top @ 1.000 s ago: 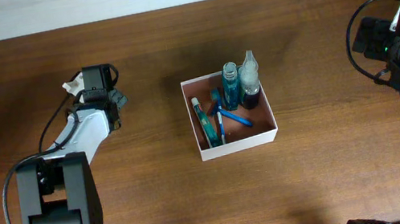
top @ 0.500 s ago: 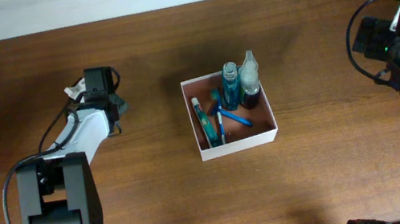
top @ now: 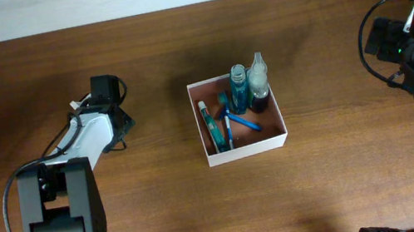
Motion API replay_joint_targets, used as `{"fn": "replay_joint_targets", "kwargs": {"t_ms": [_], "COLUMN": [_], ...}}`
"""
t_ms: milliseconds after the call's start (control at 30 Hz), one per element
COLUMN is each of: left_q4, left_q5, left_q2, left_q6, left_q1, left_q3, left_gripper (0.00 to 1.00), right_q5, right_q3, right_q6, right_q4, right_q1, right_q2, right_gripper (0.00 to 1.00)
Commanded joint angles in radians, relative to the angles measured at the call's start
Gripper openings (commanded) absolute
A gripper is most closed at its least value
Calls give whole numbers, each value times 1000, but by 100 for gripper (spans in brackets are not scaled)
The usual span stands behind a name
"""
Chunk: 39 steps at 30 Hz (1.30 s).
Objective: Pack container
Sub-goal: 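Move the left gripper over the green-wrapped soap bar, then lower the left gripper onto the soap bar and close on it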
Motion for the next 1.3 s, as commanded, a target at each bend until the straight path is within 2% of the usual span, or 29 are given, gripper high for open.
{"fn": "replay_joint_targets", "kwargs": {"t_ms": [0,100,167,233,333,367,400,500,567,600,733,800,967,1200,1267], "left_q4": [-3,-6,-19,-55,-121,-151,-173,-227,-240,-242,-244,-246,-208,-170,-135], "left_q5": [-14,29,64,39,-10,-42,-71,-127,-126,-124,-123,-100,60,66,163], "left_q2": [-14,-60,-134,-192,-271,-301,-319,-335,-328,-311,-224,-181,-83,-30,-23], "left_q6": [-1,39,160,210,317,364,386,415,415,415,415,418,524,525,577], "left_q1": [-2,-2,-3,-2,0,0,0,8,17,29,66,80,114,134,135], "left_q3": [29,54,91,114,124,124,124,124,119,108,88,88,88,88,87], "left_gripper": [1,1,1,4,42,50,54,75,77,83,83,79,75,75,75], "right_q5": [-1,-1,-1,-1,-1,-1,-1,-1,-1,-1,-1,-1,-1,-1,-1], "right_q3": [15,15,15,15,15,15,15,15,15,15,15,15,15,15,15], "right_q6": [2,2,2,2,2,2,2,2,2,2,2,2,2,2,2], "right_q4": [3,3,3,3,3,3,3,3,3,3,3,3,3,3,3], "right_q1": [-6,-6,-6,-6,-6,-6,-6,-6,-6,-6,-6,-6,-6,-6,-6], "right_q2": [-10,-10,-10,-10,-10,-10,-10,-10,-10,-10,-10,-10,-10,-10,-10], "right_gripper": [99,99,99,98,99,99,99,99,99,99,99,99,99,99,99]}}
